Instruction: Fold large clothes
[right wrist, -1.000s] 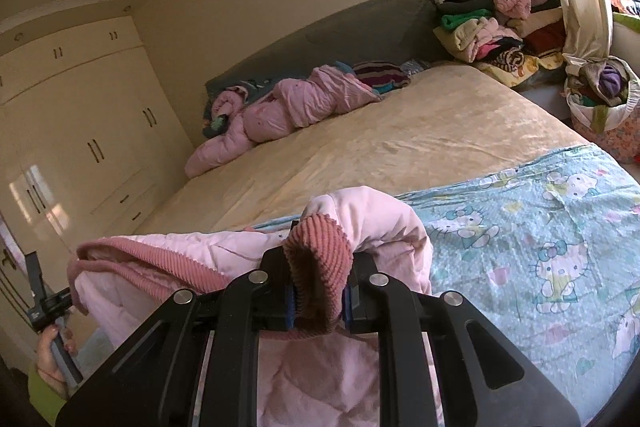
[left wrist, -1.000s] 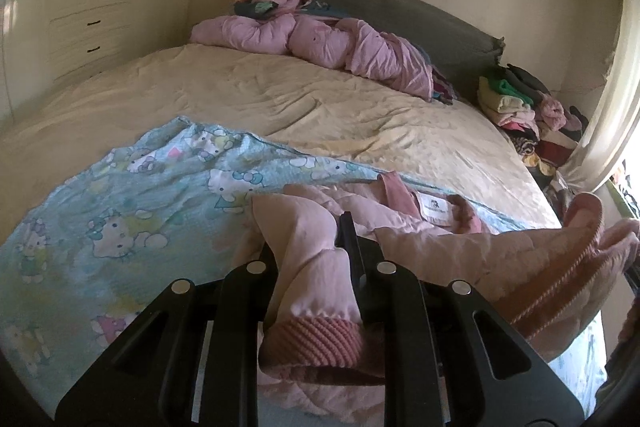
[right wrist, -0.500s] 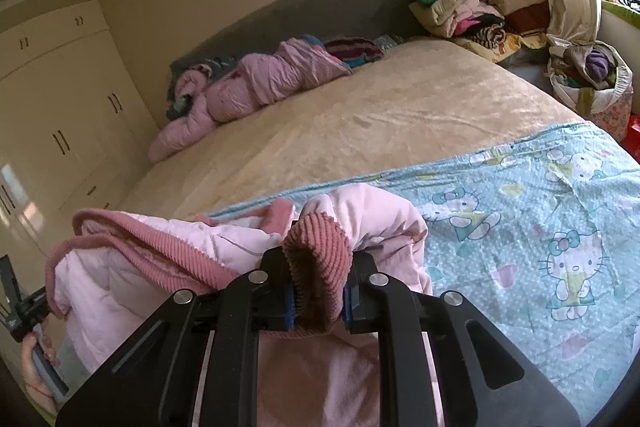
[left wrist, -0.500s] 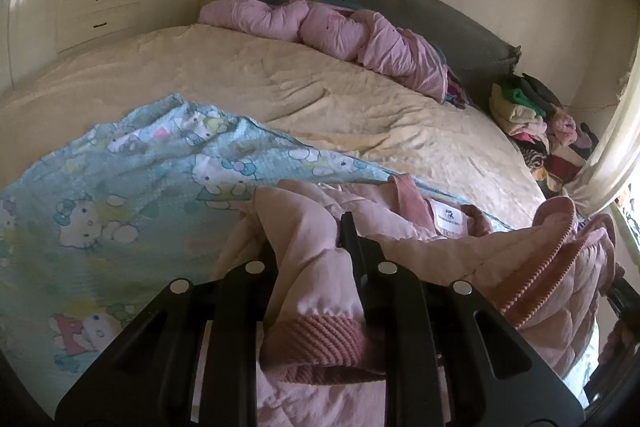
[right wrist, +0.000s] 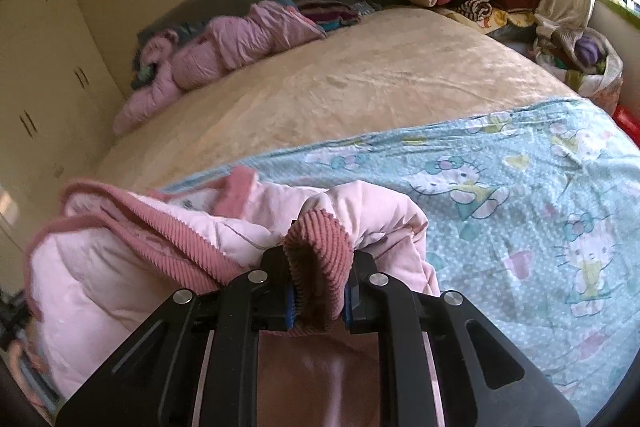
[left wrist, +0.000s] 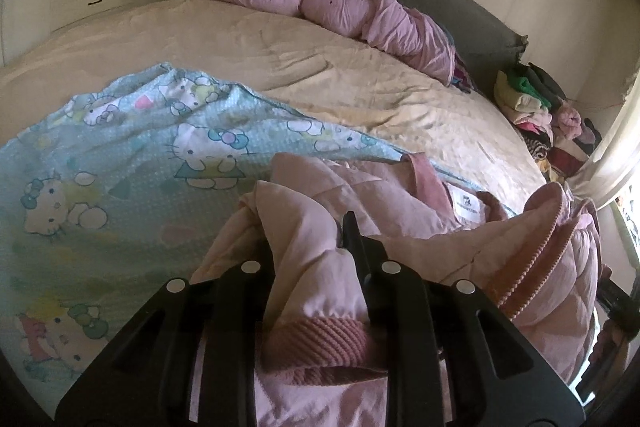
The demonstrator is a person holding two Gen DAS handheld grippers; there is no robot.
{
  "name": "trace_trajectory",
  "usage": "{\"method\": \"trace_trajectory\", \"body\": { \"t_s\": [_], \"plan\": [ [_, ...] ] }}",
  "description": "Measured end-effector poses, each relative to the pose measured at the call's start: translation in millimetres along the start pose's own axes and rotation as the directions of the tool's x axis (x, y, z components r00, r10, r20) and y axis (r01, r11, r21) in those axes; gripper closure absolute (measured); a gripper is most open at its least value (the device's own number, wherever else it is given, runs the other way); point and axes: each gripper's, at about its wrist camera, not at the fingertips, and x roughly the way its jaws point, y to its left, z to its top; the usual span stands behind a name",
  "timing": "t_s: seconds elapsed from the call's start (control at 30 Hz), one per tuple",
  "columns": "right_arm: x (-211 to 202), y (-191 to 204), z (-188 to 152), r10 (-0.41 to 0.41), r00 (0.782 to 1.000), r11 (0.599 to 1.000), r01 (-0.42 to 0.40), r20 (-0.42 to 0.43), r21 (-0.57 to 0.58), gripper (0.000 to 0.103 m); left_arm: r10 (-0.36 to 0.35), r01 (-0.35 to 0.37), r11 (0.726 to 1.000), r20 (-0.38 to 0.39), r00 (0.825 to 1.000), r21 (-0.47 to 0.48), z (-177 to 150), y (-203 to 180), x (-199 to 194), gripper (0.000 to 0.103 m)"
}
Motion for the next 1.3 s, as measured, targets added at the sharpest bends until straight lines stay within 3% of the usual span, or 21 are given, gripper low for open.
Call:
{"method": "trace_trajectory", "body": {
  "t_s": [0.13, 0.33, 0.53, 0.77, 0.8, 0.83, 0.9, 1.17, 1.23, 1.3],
  "plan": [
    [7, 8, 0, -0.032, 0.999, 0.999, 0.032, -0.008, -0.040, 0.087, 0.011, -0.010, 1.000, -0.003, 1.000, 0.008, -3, -1, 6, 0.088],
    [-13, -20, 4, 0.130, 0.992, 0.985, -0.129, 0.004, 0.111, 0.080, 0.010, -0.010, 1.000, -0.005, 1.000, 0.005, -3, -1, 7, 0.088],
    [-24, -21, 8, 0.161, 0.987, 0.973, -0.154, -0.028, 0.174, 0.074, 0.017, -0.017, 1.000, -0.002, 1.000, 0.014, -4, -3, 5, 0.089],
    [-35, -10, 15, 0.149, 0.986, 0.980, -0.137, -0.077, 0.146, 0.059, 0.005, -0.005, 1.000, 0.002, 1.000, 0.009, 0, -5, -3, 0.088],
    [-37, -11, 15, 0.155, 0.985, 0.978, -0.142, -0.079, 0.151, 0.052, 0.004, -0.004, 1.000, 0.002, 1.000, 0.009, 1, -5, -5, 0.088],
    [-40, -12, 15, 0.167, 0.983, 0.975, -0.153, -0.077, 0.161, 0.031, 0.002, -0.002, 1.000, 0.002, 1.000, 0.009, 1, -5, -6, 0.088],
    [-47, -12, 14, 0.154, 0.986, 0.976, -0.140, -0.071, 0.166, 0.004, -0.002, 0.002, 1.000, 0.003, 1.000, 0.007, 2, -5, -8, 0.087],
    [-65, 11, -11, 0.250, 0.962, 0.967, -0.244, -0.108, 0.069, 0.004, -0.027, 0.027, 1.000, 0.015, 1.000, 0.002, 6, -8, -22, 0.079],
    [-59, 25, -26, 0.231, 0.959, 0.973, -0.232, -0.161, 0.009, 0.004, -0.044, 0.044, 0.999, 0.027, 0.999, 0.000, 7, -10, -28, 0.068],
    [-52, 33, -37, 0.206, 0.959, 0.977, -0.214, -0.195, -0.022, 0.004, -0.069, 0.069, 0.998, 0.047, 0.996, 0.001, 10, -13, -39, 0.051]
  ]
}}
